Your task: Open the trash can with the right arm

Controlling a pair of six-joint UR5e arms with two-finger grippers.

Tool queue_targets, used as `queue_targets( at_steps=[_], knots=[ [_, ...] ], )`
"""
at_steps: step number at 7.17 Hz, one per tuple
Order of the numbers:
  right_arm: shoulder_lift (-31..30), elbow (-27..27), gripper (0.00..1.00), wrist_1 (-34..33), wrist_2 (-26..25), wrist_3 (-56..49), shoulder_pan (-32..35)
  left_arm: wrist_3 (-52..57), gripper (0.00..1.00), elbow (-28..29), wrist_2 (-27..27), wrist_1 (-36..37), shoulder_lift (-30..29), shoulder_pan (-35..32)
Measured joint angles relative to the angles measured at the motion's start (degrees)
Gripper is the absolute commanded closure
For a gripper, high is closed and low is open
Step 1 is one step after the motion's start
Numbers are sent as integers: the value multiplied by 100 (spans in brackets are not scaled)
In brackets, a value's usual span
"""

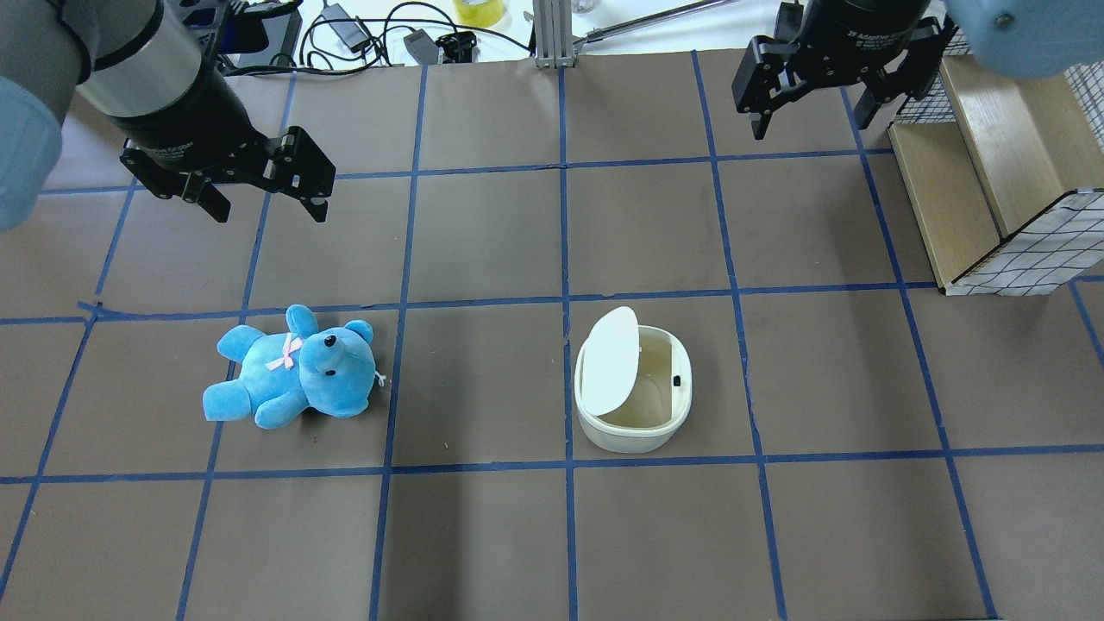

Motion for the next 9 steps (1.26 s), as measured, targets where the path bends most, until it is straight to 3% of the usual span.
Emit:
queue_targets(
  at_steps=[9],
  knots=[
    [-316,435,1,-326,-17,15,-285,0,0,0,0,0,0,0]
  ],
)
